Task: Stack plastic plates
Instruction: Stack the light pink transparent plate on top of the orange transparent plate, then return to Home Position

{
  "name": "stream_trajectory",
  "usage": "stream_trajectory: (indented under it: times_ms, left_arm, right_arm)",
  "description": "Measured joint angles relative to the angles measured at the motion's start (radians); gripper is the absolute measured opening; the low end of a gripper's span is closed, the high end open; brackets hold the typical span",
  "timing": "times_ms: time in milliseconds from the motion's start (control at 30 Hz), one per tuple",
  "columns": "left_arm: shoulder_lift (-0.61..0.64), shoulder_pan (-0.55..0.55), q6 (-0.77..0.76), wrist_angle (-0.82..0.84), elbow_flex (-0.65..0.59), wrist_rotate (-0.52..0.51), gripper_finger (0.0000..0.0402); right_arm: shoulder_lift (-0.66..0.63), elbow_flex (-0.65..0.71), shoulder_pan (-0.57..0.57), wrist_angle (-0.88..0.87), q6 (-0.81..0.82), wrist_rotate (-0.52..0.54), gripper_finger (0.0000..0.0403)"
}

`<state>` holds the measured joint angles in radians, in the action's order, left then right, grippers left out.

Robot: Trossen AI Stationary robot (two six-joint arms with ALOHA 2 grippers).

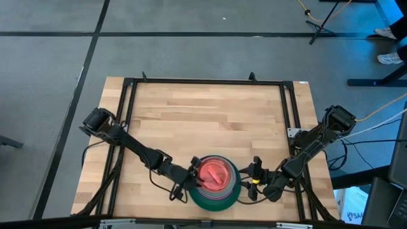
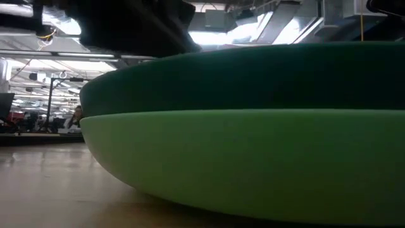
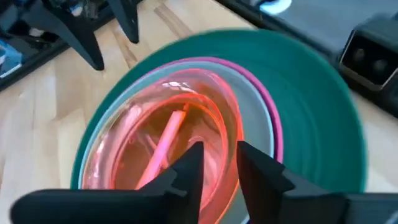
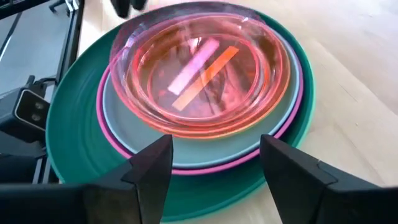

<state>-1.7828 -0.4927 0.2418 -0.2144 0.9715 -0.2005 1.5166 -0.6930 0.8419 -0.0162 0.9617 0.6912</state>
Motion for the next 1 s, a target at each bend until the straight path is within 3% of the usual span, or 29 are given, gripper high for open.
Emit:
stream_trajectory:
  times_ms: [300, 533, 733, 900, 1000]
  left_arm:
    - [0.115, -0.053, -0.103, 0.129, 0.0, 0.0, 0.01]
    - [0.195, -0.08, -0.102, 0.145, -0.02, -0.001, 0.01]
    - [0.281, -0.023, -0.108, 0.098, -0.155, -0.008, 0.01]
    - [0.403, 0.066, -0.11, -0.047, -0.335, -0.004, 0.01]
    - [0.492, 0.129, -0.125, -0.114, -0.442, -0.027, 0.01]
  right_arm:
    - [0.0, -0.002, -0.011, 0.007, -0.012, 0.008, 0.0231]
    - [-0.003, -0.031, -0.087, 0.007, -0.155, 0.009, 0.0231]
    - [-0.061, -0.036, -0.217, -0.07, -0.277, -0.093, 0.0231]
    - [-0.14, -0.035, -0.339, -0.148, -0.423, -0.147, 0.0231]
    - [-0.188, -0.035, -0.428, -0.169, -0.53, -0.253, 0.022]
